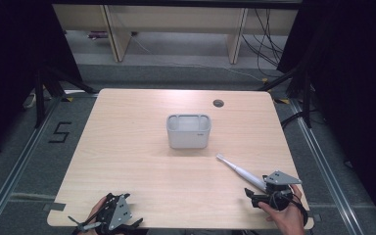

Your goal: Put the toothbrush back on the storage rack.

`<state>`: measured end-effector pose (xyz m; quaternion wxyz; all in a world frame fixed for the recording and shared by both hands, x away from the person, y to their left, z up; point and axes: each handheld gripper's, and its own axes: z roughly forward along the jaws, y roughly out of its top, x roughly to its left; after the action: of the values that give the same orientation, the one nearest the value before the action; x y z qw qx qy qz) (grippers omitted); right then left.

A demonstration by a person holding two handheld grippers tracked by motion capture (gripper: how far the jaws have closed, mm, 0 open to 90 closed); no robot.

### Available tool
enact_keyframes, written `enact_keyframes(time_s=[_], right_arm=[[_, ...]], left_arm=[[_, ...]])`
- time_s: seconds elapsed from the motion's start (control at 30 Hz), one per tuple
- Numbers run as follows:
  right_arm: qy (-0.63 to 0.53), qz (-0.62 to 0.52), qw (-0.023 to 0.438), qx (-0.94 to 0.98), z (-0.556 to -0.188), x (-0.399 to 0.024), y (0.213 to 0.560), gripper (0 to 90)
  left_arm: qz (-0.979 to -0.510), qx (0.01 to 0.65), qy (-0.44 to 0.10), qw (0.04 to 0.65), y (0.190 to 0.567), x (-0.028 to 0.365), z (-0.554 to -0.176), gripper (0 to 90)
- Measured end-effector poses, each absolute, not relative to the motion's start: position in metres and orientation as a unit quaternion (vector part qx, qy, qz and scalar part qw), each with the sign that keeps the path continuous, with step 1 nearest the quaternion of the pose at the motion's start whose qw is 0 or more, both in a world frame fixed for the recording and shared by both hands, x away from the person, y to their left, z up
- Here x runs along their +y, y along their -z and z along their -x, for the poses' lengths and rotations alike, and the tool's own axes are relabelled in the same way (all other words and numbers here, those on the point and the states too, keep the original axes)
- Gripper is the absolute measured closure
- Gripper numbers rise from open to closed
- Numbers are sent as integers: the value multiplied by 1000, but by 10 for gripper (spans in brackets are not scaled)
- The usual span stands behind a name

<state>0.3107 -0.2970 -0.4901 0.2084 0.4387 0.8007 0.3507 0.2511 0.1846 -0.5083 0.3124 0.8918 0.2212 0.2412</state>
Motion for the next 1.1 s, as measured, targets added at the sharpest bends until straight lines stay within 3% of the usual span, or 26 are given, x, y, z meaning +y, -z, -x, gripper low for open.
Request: enact_keyframes(time_s=[1.1], right_arm=[[-275, -384, 202, 858, -341, -281, 466, 244]], left_arm=[[-893, 221, -245, 307, 508, 185, -251, 149]])
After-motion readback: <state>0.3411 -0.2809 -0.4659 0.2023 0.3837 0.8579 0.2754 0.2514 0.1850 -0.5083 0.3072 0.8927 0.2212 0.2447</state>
